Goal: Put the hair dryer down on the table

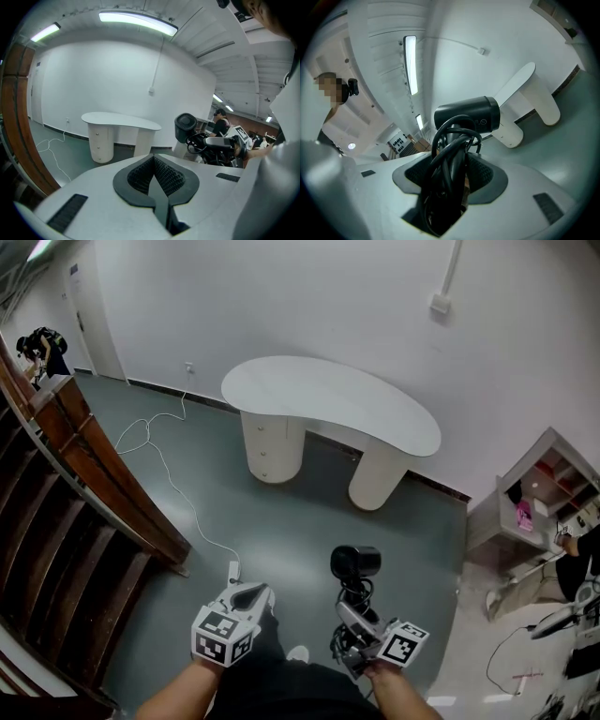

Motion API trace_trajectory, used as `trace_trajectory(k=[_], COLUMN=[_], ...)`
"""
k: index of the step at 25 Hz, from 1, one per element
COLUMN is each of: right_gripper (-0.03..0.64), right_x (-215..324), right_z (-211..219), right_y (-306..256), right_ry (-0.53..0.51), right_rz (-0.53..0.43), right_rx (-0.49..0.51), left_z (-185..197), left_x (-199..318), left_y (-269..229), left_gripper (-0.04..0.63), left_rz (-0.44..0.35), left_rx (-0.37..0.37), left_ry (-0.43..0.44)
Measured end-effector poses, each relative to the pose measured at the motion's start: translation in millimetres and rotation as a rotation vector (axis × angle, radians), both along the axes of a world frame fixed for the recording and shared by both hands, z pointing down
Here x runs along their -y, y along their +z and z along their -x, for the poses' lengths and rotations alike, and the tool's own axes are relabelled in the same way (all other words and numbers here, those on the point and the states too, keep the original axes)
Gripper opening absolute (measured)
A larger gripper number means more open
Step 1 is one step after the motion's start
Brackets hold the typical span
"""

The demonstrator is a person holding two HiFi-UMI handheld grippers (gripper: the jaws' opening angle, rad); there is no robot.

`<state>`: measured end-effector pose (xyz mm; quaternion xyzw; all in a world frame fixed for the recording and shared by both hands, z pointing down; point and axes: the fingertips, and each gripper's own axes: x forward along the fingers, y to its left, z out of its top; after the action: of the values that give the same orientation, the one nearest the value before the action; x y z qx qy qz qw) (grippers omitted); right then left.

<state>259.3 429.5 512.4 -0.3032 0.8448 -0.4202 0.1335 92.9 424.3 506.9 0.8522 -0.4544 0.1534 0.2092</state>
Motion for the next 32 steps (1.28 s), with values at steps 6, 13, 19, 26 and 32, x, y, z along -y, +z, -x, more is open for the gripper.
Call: trace_trajectory(k=[6,13,19,26,32], right_gripper=[0.209,0.209,0.209,0.209,0.209], right_x=[32.2,108.5,184.7,258.7,307.0], right_z=[-0.8,17.1,42.1,85.6,120.4], right_y=[5.3,-8.1,-19.2,-23.8,-19.3], right_ry=[0.021,0.027,0.014,0.035,0.027], right_rz=[0.014,-0.003,-0.017,-0.011,-0.003], right_rx=[-0.013,-0.051,-0.095,-0.073,-0.113], left_z=[-2.6,10.1,35.6,77.4,108.1], left_x=[45.4,128.6,215.2,281.7,333.5], left_y=[-3.1,-10.8,-28.4,-25.2,-16.4], left_gripper=[0.014,0.014,0.014,0.014,0.014], left_rz=[-0.020,-0.036,-0.084,-0.076,-0.055], left_rx=[-0.016,-0.043,-0.063,-0.014,-0.022], left_ry=[0.027,0.043,0.031,0.089,0.116])
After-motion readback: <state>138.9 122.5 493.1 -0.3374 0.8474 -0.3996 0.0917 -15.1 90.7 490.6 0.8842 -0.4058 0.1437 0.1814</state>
